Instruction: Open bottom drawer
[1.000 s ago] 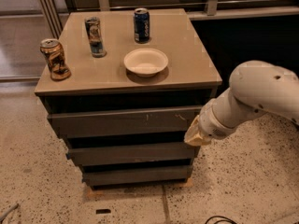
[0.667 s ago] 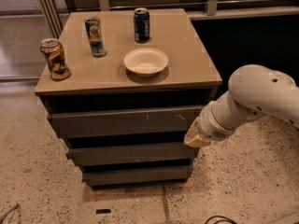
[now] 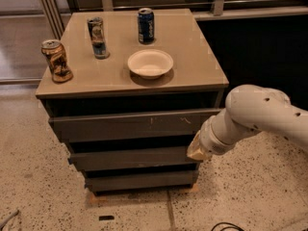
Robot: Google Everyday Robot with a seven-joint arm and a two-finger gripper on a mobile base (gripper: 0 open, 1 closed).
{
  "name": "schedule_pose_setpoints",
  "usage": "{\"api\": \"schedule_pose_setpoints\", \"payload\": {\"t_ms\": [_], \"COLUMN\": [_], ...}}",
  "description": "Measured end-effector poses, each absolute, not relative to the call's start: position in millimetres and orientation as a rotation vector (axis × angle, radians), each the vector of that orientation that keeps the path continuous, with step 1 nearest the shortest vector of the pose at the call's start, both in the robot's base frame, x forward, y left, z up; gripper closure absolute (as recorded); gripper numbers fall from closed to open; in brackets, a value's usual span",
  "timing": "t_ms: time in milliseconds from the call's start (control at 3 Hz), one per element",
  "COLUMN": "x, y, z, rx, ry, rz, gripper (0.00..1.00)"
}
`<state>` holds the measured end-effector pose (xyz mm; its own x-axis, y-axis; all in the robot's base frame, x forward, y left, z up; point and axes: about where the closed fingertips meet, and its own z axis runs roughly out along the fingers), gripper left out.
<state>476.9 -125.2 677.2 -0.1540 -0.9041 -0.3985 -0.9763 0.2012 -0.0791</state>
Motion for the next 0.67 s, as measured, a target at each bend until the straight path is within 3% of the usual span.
{"api": "schedule_pose_setpoints", "payload": {"t_ms": [667], "x": [462], "y": [-118], "z": [521], "rx": [-1.792], "ry": [2.094], "rz": [0.402], "gripper": [1.0]}}
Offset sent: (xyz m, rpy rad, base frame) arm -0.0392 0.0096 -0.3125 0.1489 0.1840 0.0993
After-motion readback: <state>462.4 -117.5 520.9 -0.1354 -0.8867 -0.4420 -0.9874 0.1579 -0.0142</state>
